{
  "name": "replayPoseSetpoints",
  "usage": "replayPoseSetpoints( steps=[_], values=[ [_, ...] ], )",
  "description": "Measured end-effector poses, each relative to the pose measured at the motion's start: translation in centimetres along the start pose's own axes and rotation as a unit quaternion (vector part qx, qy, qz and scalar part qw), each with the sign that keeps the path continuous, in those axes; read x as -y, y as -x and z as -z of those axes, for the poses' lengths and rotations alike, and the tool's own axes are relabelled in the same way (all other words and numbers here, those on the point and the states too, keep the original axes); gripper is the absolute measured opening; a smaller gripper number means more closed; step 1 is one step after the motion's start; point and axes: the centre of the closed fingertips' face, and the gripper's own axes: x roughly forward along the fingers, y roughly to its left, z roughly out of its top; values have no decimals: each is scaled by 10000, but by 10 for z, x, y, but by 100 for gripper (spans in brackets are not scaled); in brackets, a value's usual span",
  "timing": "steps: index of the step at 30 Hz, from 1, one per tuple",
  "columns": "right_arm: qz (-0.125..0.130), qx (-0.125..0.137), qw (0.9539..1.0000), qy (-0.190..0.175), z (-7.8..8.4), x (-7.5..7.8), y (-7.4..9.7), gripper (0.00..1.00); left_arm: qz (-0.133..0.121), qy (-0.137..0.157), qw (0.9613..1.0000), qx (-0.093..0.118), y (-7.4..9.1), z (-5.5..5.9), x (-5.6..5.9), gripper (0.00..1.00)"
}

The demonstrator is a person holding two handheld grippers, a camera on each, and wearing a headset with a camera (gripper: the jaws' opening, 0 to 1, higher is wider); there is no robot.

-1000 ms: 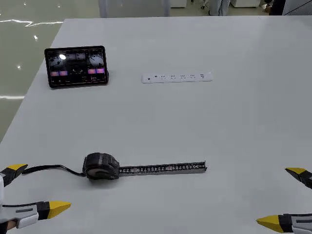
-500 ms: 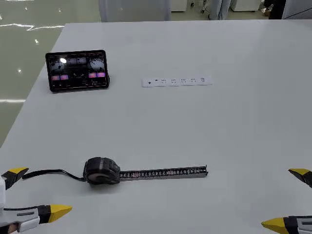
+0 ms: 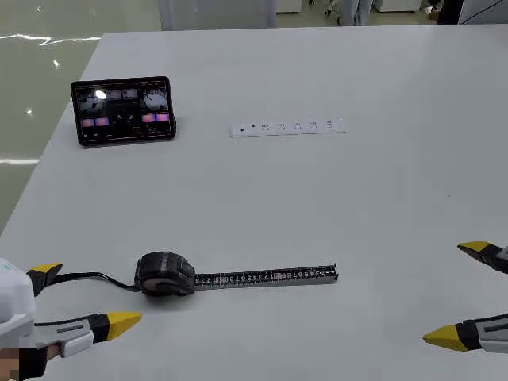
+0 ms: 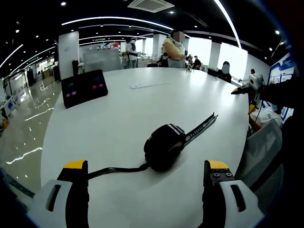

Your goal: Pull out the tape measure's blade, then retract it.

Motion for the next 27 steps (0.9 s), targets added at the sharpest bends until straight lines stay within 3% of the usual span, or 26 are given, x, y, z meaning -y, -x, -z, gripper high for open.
replayPoseSetpoints(
  steps=[5, 10, 16, 27],
  values=[
    [-121, -58, 9998, 129, -9, 4, -7, 99, -107, 234, 9995, 169, -8, -13, 5, 99],
    [-226, -75, 9993, 288, -21, 7, -12, 99, -162, 421, 9987, 242, -17, -20, 11, 99],
    [-373, -110, 9981, 478, -31, 8, -18, 99, -408, 418, 9981, 178, -25, -23, 15, 99],
    [-683, -193, 9941, 817, -51, 3, -39, 99, -530, 485, 9970, 279, -40, -31, 32, 99]
  ],
)
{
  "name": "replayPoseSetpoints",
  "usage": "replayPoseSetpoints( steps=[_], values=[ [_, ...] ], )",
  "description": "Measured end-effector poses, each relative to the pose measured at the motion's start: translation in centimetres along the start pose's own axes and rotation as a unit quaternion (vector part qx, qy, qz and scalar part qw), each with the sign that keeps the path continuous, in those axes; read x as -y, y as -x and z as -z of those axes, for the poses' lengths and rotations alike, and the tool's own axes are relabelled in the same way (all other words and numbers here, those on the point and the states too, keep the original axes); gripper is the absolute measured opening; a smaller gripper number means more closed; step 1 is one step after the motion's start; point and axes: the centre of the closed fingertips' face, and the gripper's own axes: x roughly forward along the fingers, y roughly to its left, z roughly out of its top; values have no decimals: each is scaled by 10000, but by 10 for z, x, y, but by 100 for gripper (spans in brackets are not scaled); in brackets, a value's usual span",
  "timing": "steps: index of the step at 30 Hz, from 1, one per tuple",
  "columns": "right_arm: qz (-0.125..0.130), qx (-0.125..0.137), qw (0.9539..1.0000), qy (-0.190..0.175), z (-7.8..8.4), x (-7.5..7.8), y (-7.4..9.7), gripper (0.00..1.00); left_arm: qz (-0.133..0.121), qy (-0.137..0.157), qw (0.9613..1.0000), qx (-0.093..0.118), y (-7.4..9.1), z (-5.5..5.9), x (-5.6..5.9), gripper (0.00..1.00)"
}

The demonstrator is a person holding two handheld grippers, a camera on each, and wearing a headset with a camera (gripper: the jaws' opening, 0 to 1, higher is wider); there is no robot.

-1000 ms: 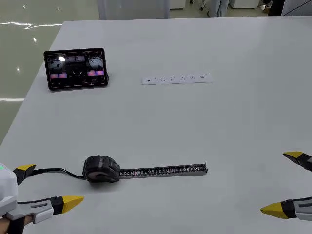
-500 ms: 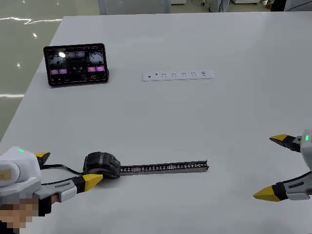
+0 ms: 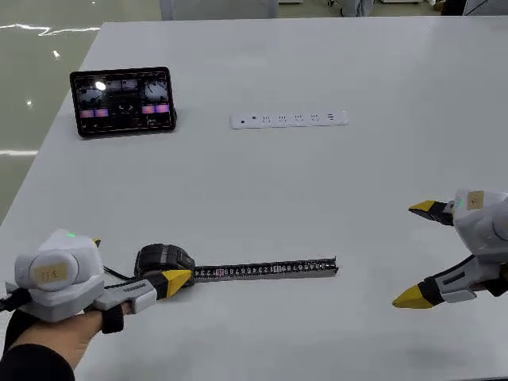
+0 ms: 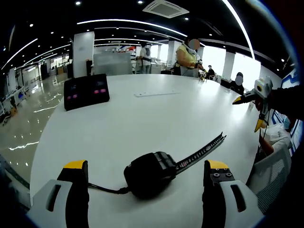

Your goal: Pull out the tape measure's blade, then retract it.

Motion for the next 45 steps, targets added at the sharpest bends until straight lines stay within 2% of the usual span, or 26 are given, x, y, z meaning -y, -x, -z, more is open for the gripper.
replayPoseSetpoints(
  steps=[5, 11, 16, 18, 22, 24, 29, 32, 35, 39, 42, 45],
  values=[
    [-126, -55, 9997, 182, -10, 4, -15, 99, -112, 61, 9999, 56, -7, -2, 2, 99],
    [-392, -215, 9982, 409, -18, 4, -36, 99, -254, 132, 9996, 4, -20, 7, 3, 99],
    [-603, -374, 9959, 561, -22, 2, -55, 99, -366, 119, 9992, 123, -25, 9, 5, 99],
    [-662, -441, 9949, 615, -22, 2, -60, 99, -388, 86, 9991, 172, -27, 10, 5, 99],
    [-797, -577, 9926, 709, -19, 4, -73, 99, -437, 261, 9982, 313, -28, 7, 5, 99],
    [-889, -654, 9915, 694, -18, 2, -77, 99, -401, 324, 9983, 275, -32, 11, 7, 99],
    [-1012, -826, 9881, 812, -12, -1, -90, 99, -588, 211, 9972, 402, -32, 14, 4, 99],
    [-1024, -900, 9845, 1107, -10, 0, -93, 93, -663, 260, 9962, 507, -31, 12, 0, 99],
    [-1066, -951, 9837, 1087, -9, -1, -96, 92, -727, 206, 9955, 574, -31, 11, -3, 99],
    [-1052, -985, 9831, 1131, -8, 3, -99, 84, -679, 37, 9958, 620, -35, 9, 0, 99],
    [-1038, -1001, 9833, 1111, -6, 4, -101, 80, -684, 88, 9960, 577, -39, 10, 0, 99],
    [-1032, -1009, 9832, 1115, -5, 5, -102, 71, -689, 134, 9960, 554, -41, 12, 1, 99]
  ],
)
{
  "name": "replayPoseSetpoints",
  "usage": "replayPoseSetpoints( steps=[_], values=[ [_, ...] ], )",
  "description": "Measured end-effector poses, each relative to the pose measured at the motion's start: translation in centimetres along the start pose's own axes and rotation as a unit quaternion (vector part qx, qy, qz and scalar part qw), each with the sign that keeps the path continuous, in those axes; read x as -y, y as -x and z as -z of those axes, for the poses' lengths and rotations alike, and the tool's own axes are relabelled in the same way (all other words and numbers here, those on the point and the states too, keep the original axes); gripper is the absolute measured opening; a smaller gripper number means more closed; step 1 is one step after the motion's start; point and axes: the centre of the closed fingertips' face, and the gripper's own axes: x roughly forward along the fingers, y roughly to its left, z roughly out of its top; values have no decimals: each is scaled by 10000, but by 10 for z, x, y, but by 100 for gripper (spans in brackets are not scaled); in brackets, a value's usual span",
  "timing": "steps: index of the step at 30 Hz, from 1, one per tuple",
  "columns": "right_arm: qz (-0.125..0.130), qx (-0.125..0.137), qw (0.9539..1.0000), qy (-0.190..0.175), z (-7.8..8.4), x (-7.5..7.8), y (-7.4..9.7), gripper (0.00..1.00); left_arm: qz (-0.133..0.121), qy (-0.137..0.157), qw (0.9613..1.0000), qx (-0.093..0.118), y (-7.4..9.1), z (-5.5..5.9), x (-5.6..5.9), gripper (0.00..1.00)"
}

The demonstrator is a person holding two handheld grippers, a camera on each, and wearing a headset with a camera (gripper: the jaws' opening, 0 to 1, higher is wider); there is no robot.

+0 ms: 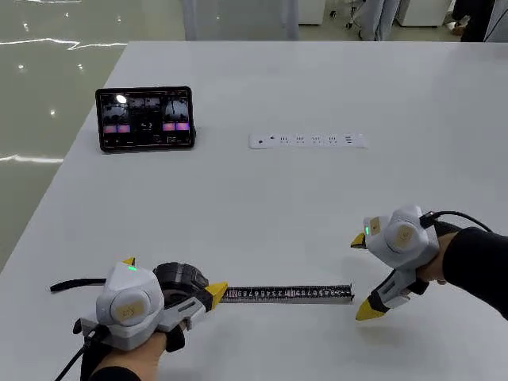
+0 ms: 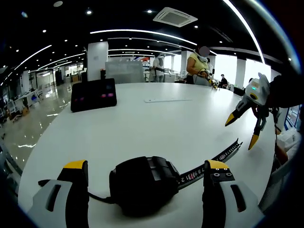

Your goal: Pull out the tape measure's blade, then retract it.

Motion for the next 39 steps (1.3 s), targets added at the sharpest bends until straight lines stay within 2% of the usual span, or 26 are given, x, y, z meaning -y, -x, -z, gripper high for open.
replayPoseSetpoints(
  steps=[3, 6, 12, 24, 33, 39],
  values=[
    [-54, 7, 10000, -52, 0, -3, -2, 63, -64, 5, 10000, 5, 0, 0, -2, 99],
    [-206, 47, 9998, 9, -2, -11, -4, 53, -223, 128, 9997, 33, 0, -1, -11, 99],
    [-309, 37, 9993, 187, -5, -14, -7, 38, -156, 206, 9997, -17, -1, 2, -10, 99],
    [-359, -96, 9987, 350, 3, -18, -10, 23, -215, 215, 9995, -33, 0, 5, -9, 99],
    [-342, -107, 9985, 414, 0, -19, -15, 13, -247, 260, 9994, -24, 0, 6, -10, 98],
    [-296, -120, 9989, 353, 0, -18, -15, 12, -282, 299, 9991, -60, 0, 9, -10, 95]
  ],
)
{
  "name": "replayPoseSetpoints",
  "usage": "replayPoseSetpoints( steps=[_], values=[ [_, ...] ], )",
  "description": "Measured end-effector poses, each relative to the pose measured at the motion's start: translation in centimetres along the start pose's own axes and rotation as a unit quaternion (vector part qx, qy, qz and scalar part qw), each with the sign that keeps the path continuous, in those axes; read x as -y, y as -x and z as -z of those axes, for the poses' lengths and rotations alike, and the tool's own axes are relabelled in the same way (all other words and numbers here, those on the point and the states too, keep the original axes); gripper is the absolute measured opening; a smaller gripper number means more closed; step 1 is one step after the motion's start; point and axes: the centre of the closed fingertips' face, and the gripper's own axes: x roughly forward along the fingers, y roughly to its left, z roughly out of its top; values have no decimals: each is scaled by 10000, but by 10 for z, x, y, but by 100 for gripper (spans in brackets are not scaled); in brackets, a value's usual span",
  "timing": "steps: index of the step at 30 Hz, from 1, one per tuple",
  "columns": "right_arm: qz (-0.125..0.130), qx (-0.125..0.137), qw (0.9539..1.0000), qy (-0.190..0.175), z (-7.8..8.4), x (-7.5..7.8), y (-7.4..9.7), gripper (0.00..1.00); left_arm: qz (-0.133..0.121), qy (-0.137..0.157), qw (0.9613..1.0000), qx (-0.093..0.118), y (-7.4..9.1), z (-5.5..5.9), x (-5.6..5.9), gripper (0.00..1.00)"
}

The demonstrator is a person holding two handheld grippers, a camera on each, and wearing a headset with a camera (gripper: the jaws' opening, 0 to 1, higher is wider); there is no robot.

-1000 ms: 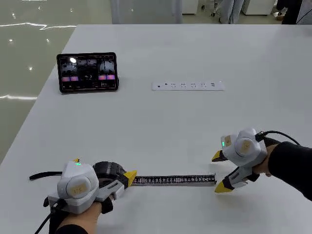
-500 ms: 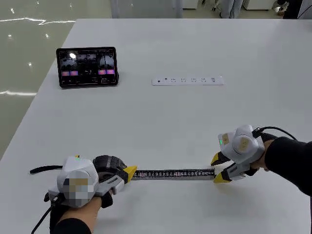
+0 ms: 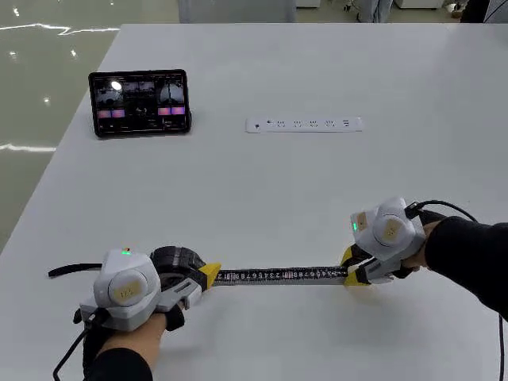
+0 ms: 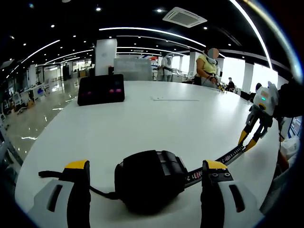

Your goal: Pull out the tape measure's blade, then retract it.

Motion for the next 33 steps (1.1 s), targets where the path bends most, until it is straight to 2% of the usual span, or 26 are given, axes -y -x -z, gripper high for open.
replayPoseSetpoints(
  steps=[6, 10, 17, 26, 29, 30, 33],
  values=[
    [68, -102, 9999, -104, -1, -2, -1, 11, -32, 21, 10000, -61, -1, 5, 1, 88],
    [75, -254, 9995, -189, 0, -1, -2, 10, -3, 34, 9999, -99, -2, 7, 4, 80],
    [80, -298, 9990, -337, 1, -2, -1, 10, 13, 157, 9997, -191, -3, 11, 6, 69],
    [85, -447, 9983, -369, 1, -1, -1, 11, -59, 305, 9992, -271, -4, 11, 5, 62],
    [59, -465, 9984, -327, 1, -1, -1, 10, -4, 345, 9987, -376, -4, 11, 5, 62],
    [44, -458, 9985, -282, 1, -1, -1, 10, 18, 281, 9981, -548, -4, 13, 5, 61],
    [23, -389, 9988, -284, 1, -1, 0, 9, -7, 239, 9980, -582, -4, 12, 5, 60]
  ],
)
